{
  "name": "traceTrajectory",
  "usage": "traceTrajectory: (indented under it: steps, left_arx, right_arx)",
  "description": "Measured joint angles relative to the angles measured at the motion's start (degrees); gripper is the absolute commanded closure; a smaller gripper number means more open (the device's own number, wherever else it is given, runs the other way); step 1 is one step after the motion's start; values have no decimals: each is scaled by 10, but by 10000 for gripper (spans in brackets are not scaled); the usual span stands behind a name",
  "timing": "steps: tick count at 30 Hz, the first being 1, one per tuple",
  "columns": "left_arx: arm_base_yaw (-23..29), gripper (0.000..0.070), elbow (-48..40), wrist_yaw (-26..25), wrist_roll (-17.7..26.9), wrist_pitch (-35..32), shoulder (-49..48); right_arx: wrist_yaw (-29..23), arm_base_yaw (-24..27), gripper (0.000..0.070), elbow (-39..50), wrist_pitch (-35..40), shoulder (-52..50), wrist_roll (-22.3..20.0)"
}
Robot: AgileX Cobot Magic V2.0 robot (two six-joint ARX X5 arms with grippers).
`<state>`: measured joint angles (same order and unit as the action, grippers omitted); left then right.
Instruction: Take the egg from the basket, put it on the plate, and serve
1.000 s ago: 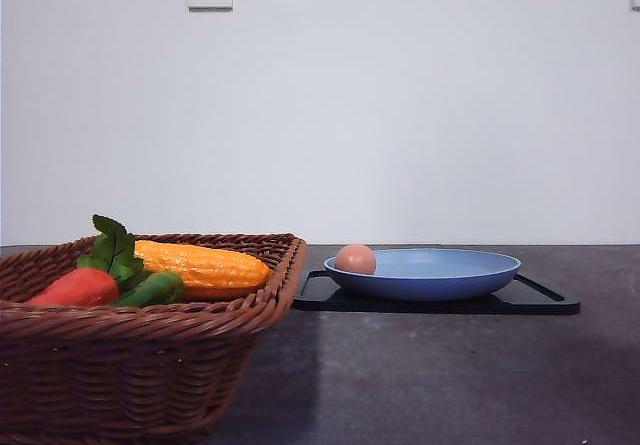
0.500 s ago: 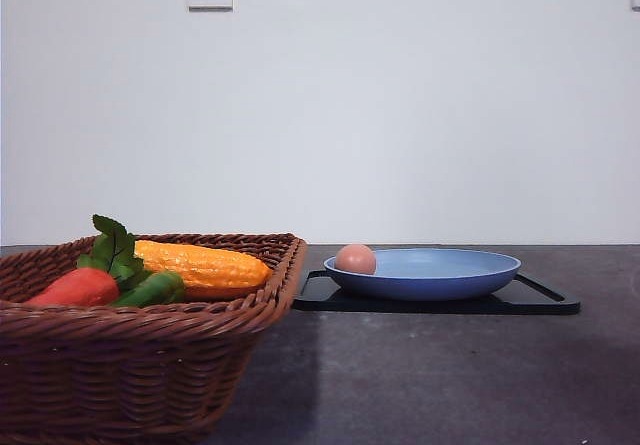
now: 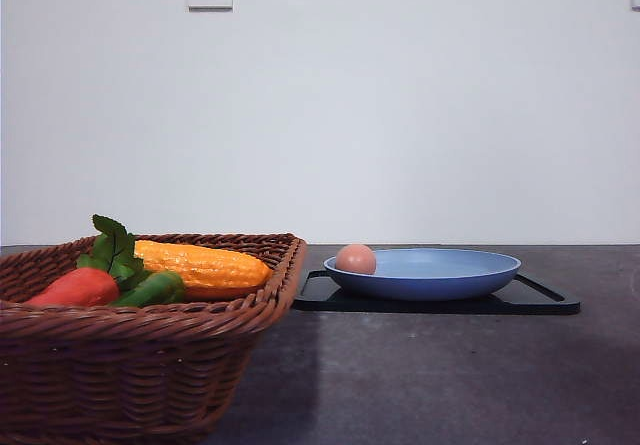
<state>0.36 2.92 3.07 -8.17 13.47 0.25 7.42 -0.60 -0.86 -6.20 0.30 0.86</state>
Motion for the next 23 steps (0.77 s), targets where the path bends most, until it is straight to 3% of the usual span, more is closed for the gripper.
traceTrajectory:
  steps: [23]
  left_arx:
    - [0, 700, 0, 0, 0, 0, 0]
  right_arx:
    - [0, 0, 700, 0, 0, 0, 0]
